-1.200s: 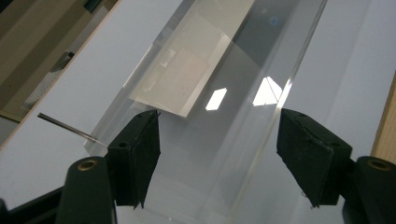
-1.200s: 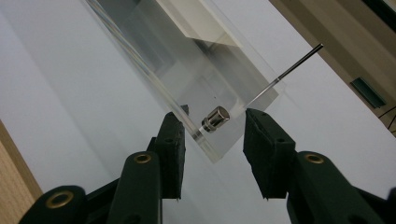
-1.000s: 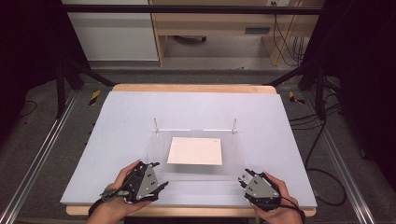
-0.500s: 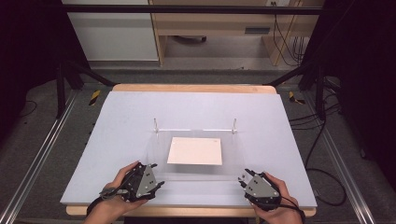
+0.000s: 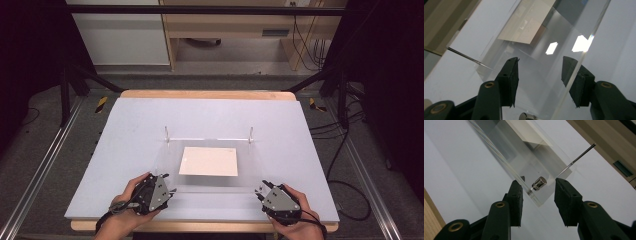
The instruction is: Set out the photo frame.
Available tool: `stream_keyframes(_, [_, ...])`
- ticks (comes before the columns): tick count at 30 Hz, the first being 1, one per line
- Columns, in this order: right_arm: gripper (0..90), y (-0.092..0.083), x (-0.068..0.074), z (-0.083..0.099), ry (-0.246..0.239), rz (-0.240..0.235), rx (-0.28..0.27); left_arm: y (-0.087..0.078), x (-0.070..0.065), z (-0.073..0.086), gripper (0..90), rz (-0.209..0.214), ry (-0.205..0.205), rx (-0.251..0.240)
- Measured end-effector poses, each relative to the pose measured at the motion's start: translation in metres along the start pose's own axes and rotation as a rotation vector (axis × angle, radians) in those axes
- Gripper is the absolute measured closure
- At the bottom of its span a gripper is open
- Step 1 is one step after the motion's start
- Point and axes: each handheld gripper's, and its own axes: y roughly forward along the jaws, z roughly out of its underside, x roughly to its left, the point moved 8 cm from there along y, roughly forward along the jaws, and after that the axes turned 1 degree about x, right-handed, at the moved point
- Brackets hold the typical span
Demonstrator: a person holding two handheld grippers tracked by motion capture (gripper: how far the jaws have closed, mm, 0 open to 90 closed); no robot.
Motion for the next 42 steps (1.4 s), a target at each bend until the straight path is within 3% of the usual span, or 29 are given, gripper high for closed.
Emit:
stream_keyframes(10, [55.7, 0.0, -0.004, -0.003, 0.039, -0.007, -0.035, -0.006, 0.005, -0.005, 49.7, -0.007, -0.03, -0.012])
stream_keyframes(14, [51.2, 0.002, -0.004, -0.005, 0.015, 0.01, -0.042, -0.009, 0.008, -0.008, 50.4, 0.0, -0.055, -0.029])
stream_keyframes(22, [54.2, 0.005, -0.01, -0.012, 0.012, 0.013, -0.08, -0.01, 0.011, -0.011, 51.3, -0.005, -0.064, -0.037])
stream_keyframes(31, [57.8, 0.0, -0.027, -0.026, 0.071, -0.001, -0.118, -0.018, 0.027, -0.024, 55.6, 0.003, -0.119, -0.09])
stream_keyframes(37, [59.4, -0.002, -0.04, -0.04, 0.083, -0.012, -0.112, -0.023, 0.043, -0.035, 58.7, 0.018, -0.15, -0.104])
stream_keyframes(42, [60.5, -0.003, -0.054, -0.049, 0.111, -0.051, -0.107, -0.026, 0.056, -0.043, 60.7, 0.035, -0.184, -0.111])
